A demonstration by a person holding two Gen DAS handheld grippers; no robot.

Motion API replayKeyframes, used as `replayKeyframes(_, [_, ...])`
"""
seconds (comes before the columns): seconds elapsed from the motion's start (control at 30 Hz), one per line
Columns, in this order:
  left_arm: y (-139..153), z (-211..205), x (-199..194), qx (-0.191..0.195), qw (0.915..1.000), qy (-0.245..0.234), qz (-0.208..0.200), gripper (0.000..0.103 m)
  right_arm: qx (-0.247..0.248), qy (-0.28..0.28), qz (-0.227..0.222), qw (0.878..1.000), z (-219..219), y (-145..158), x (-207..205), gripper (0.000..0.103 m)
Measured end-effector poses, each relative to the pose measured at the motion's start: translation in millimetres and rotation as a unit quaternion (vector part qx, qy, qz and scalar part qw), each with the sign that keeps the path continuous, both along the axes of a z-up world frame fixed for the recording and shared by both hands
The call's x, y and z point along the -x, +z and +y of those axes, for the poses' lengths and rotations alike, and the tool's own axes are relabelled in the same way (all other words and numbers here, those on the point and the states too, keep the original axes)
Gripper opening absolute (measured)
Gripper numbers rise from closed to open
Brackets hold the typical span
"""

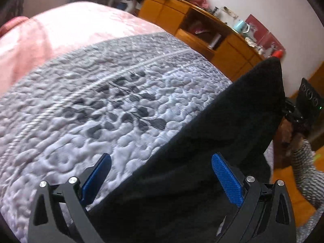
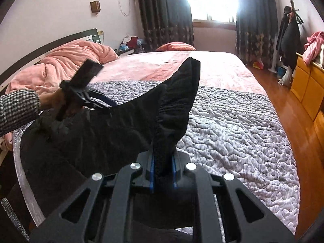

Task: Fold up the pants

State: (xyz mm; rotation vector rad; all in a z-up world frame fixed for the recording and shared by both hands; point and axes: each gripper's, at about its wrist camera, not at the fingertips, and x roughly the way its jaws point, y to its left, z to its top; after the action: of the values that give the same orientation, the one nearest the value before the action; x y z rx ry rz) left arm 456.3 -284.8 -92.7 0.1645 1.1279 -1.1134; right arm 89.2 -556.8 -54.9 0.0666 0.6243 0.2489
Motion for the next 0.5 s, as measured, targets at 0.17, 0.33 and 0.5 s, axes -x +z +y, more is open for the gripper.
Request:
replayKeyframes(0.17, [-16.5,-2.9,-0.5,0.051,0.9923,-0.032,0.109,0.099,0.007,-0.008,0.005,1.0,-3.8,-5.2,-0.9,0.011])
replayKeyframes(0.33, [-18.9,9.0,12.3,0.022,0.9955,-0.016,0.091,0.025,-0.004,-0.039,0.008,0.999,-8.9,-8.9,-2.5,0.011])
replayKeyframes(0.5, [14.4,34.3,46.8,0.041,0.9989,0.023,0.001,0.009,-0.012,-0.075,0.002,0.997,-6.8,-10.3,-1.5,0.011])
